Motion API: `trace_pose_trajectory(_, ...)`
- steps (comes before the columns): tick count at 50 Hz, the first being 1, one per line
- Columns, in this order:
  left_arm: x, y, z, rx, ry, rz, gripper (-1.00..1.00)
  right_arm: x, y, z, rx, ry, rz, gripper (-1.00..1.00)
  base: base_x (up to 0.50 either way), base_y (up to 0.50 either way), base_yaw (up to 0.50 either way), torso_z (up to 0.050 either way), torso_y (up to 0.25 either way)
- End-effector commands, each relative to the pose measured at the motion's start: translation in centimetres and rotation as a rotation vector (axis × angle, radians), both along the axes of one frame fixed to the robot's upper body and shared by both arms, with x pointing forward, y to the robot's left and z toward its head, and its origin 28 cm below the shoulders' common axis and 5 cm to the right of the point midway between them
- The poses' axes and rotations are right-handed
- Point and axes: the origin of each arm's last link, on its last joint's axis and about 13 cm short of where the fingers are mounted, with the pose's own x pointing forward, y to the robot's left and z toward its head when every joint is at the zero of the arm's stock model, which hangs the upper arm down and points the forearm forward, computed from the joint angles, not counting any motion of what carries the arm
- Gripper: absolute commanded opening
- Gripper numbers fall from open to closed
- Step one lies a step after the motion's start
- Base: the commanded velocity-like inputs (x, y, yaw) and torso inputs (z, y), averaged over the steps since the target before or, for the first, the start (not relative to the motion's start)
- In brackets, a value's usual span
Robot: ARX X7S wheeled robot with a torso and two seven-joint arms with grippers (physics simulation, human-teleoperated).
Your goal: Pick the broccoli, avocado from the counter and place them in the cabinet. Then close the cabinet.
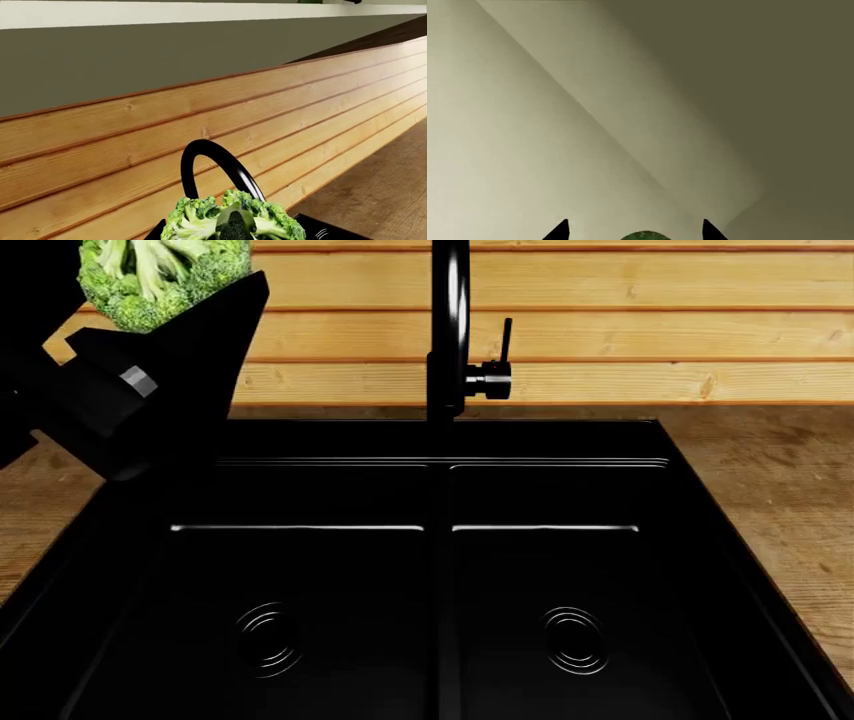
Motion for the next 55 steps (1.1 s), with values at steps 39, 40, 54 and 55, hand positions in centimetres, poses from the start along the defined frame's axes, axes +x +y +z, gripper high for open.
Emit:
trace_pose_trajectory(39, 0.2, -0.1, -0.9, -0.014, 0.018, 0.003, -1.0, -10.5, 1.3, -2.5, -0.03, -0.431, 0.395, 1.0, 0.0, 0.0, 0.0, 0.0, 0.0)
trace_pose_trajectory(40, 0.2, -0.1, -1.0, -0.015, 0.018, 0.002, -1.0, -10.8, 1.2, -2.7, -0.018, -0.441, 0.422, 1.0, 0.0, 0.0, 0.0, 0.0, 0.0)
trace_pose_trajectory(54, 0.2, -0.1, -1.2, -0.021, 0.022, 0.003, -1.0, -12.8, 0.6, -5.9, -0.086, -0.304, 0.662, 1.0, 0.0, 0.0, 0.0, 0.0, 0.0)
trace_pose_trajectory(55, 0.2, -0.1, -1.2, -0.022, 0.022, 0.002, -1.0, -12.9, 0.6, -6.2, -0.101, -0.284, 0.674, 1.0, 0.0, 0.0, 0.0, 0.0, 0.0)
